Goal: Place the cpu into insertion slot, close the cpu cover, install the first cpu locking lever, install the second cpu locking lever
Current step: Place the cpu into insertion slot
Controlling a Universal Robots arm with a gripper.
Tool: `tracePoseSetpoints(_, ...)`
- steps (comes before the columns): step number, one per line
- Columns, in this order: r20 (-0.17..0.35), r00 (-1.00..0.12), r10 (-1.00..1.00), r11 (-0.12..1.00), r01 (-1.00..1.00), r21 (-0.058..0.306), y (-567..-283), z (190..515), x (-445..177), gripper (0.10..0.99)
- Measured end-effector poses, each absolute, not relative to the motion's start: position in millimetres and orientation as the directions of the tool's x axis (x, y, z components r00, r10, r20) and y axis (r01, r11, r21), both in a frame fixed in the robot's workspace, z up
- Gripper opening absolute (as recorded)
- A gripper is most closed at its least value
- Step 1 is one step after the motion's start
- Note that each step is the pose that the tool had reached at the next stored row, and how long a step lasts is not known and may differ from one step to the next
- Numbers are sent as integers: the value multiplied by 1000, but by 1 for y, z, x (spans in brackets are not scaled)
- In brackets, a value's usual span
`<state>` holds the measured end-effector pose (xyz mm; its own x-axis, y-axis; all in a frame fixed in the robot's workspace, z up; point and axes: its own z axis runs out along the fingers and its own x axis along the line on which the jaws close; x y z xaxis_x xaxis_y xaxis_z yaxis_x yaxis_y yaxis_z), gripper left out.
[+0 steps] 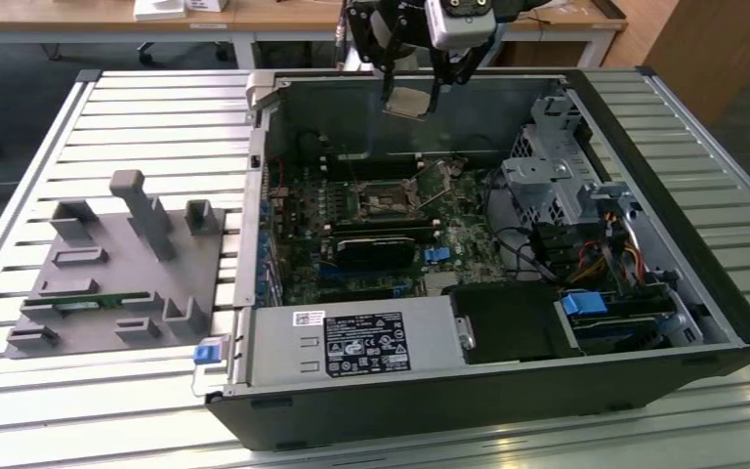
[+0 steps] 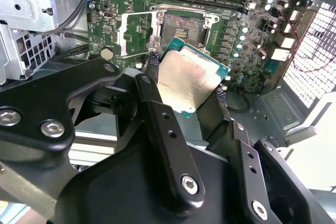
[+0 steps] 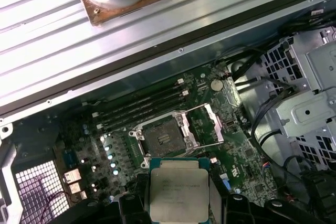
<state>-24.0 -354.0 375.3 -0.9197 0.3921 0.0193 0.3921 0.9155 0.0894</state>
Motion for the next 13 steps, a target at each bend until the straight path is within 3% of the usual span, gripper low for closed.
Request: tracePoseSetpoints(13, 19, -904, 427, 900, 427, 89, -354, 375, -24, 541)
